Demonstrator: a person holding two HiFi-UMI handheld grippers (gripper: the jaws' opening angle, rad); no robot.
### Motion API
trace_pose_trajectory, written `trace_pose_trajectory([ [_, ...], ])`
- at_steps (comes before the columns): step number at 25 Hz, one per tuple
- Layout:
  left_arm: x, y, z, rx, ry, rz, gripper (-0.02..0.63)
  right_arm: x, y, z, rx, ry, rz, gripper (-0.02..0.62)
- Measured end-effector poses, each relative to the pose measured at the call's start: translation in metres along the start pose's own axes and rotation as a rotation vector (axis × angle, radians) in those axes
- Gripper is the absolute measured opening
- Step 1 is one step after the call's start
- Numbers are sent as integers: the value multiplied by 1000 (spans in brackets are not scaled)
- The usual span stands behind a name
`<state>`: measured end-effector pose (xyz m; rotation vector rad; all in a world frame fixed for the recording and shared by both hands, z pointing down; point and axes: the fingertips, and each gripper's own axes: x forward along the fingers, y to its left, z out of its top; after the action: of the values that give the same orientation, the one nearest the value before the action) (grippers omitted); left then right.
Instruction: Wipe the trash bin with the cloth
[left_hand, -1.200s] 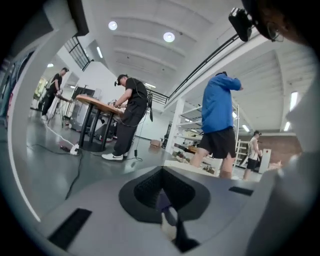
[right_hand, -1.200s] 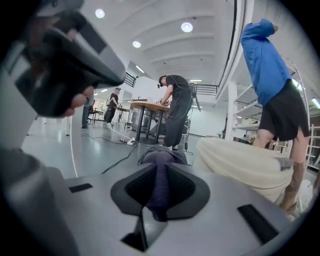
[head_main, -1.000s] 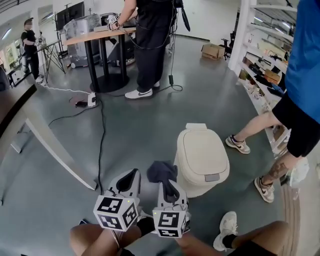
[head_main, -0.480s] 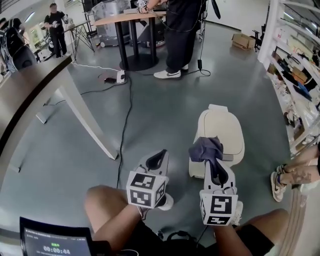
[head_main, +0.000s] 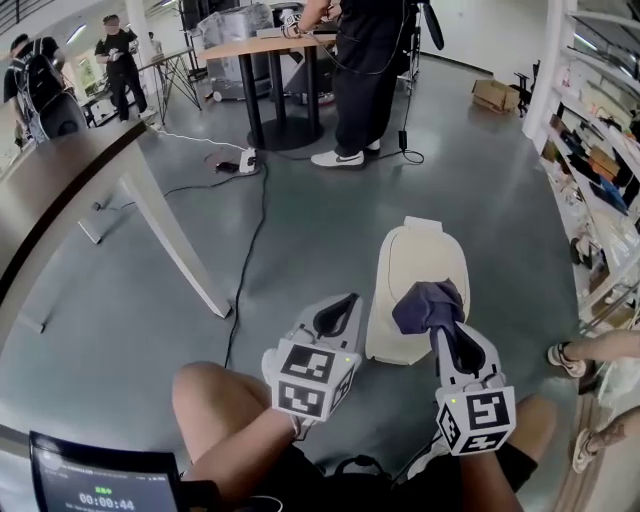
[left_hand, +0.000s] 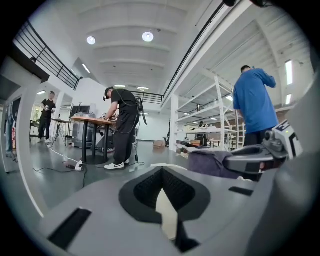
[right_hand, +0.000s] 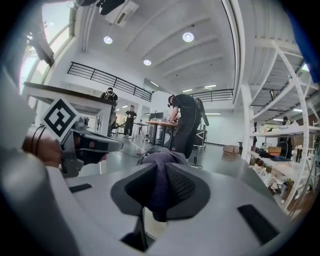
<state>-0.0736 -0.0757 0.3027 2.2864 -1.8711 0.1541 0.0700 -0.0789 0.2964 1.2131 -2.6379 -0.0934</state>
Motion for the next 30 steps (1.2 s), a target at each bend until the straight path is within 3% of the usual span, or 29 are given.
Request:
trace_pose_trajectory([
  [4, 8, -32, 8, 73, -26, 19, 0, -6, -28, -5, 25, -42, -18, 52],
  [9, 8, -71, -11, 2, 3, 44, 0, -22, -60, -32, 137, -59, -51, 52],
  [11, 7, -79, -8, 8, -8, 30, 0, -20, -60, -34, 166, -71, -48, 52],
  [16, 2, -88, 0, 81, -49, 36, 0, -28, -55, -34, 136, -76, -48, 52],
  [30, -3, -108, 4, 86, -69, -10, 0, -52, -39, -33, 61, -96, -122, 51],
])
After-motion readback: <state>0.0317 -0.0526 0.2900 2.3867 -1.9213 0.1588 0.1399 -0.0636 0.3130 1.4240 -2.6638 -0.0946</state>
